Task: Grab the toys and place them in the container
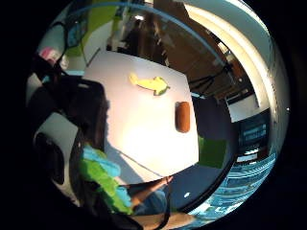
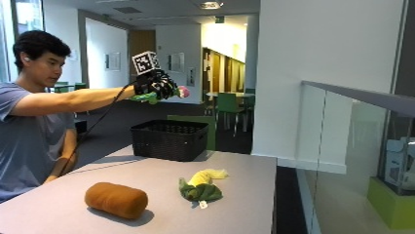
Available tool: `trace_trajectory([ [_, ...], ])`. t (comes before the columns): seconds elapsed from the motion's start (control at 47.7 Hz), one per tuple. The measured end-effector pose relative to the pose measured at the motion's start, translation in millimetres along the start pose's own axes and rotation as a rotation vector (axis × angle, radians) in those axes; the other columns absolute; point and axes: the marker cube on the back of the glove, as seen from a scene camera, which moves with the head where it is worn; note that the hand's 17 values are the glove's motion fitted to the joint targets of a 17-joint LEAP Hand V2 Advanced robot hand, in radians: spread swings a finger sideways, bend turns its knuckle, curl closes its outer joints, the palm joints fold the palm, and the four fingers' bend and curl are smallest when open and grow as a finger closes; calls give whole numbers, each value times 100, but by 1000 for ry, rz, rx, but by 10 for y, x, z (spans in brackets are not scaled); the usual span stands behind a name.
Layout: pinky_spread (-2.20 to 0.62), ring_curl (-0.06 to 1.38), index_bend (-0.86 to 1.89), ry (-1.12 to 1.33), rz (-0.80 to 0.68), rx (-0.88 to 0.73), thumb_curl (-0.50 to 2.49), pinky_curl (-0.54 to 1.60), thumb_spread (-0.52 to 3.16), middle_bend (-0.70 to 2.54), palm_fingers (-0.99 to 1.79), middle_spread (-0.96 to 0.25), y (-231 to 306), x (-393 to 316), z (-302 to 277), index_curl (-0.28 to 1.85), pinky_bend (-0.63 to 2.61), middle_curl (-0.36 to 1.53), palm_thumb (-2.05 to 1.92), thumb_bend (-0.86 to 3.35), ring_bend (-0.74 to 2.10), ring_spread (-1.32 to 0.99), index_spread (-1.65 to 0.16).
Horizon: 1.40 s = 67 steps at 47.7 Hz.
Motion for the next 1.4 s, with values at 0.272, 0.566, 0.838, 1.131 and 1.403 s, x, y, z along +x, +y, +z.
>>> trace_trajectory([
  [0.272,-45,49,5,-152,163,-45,81,43,79,45,93,-46,-251,169,239,3,109,62,76,9,109,-45,-38],
  [0.566,-45,51,5,67,119,-175,83,45,86,42,82,-44,-144,211,527,-2,118,66,72,3,117,-43,-36],
  [0.838,-25,48,5,46,112,-200,53,50,107,20,5,-14,-152,355,498,0,148,59,4,-11,108,-21,-32],
  [1.131,-7,37,9,239,223,-139,41,45,104,24,-9,-4,-15,400,190,6,153,56,-5,-6,93,-6,-31],
  [1.403,-3,36,6,370,436,-89,36,42,104,25,-8,-2,172,2135,7,6,157,53,-1,-3,96,0,-31],
])
